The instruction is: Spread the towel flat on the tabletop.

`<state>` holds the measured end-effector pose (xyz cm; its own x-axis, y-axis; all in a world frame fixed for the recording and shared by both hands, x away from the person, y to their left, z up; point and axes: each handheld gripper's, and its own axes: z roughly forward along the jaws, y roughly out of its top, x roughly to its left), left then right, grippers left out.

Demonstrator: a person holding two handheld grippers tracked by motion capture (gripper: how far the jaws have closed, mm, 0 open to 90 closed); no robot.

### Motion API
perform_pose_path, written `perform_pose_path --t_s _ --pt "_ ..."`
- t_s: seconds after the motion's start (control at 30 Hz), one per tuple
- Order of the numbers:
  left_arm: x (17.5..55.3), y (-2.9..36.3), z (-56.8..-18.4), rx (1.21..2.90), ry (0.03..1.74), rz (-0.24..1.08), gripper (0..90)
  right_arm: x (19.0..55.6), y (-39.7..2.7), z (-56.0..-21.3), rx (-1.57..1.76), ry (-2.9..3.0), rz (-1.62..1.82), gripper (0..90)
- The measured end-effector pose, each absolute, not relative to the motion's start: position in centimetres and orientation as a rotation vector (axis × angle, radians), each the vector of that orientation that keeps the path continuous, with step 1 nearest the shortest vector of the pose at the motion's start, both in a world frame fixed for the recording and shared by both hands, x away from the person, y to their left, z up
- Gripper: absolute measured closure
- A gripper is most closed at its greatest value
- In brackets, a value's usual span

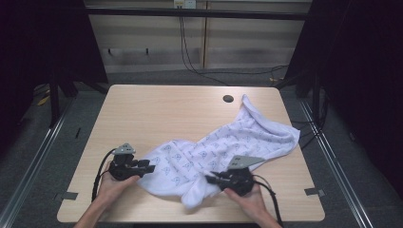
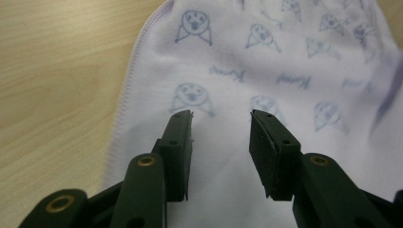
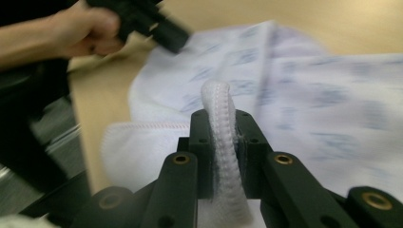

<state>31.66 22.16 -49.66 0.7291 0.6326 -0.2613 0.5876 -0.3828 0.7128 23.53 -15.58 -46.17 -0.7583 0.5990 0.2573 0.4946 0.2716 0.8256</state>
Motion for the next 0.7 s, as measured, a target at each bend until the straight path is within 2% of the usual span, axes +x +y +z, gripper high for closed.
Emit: perform_pose_path --t_s 0.13,0.27,0.43,0.5,0.7 --pt "32.4 21.2 -50.1 2.091 0.944 0.047 61.5 25.4 -21.0 -46.4 1.228 2.252 1.506 77.5" --pt "32.4 19.6 -50.1 2.139 0.869 0.08 62.2 26.9 -23.9 -47.9 1.318 2.25 1.367 76.9" --pt "32.0 19.0 -50.0 2.148 0.849 0.028 60.6 28.2 -25.7 -49.2 1.37 2.257 1.223 69.9" --pt "31.7 19.2 -50.0 2.138 0.853 -0.032 60.6 28.4 -26.8 -49.6 1.416 2.229 1.171 66.3" --pt "29.3 20.1 -49.2 2.129 0.793 -0.076 63.0 26.8 -27.3 -46.8 1.372 2.138 1.357 59.7"
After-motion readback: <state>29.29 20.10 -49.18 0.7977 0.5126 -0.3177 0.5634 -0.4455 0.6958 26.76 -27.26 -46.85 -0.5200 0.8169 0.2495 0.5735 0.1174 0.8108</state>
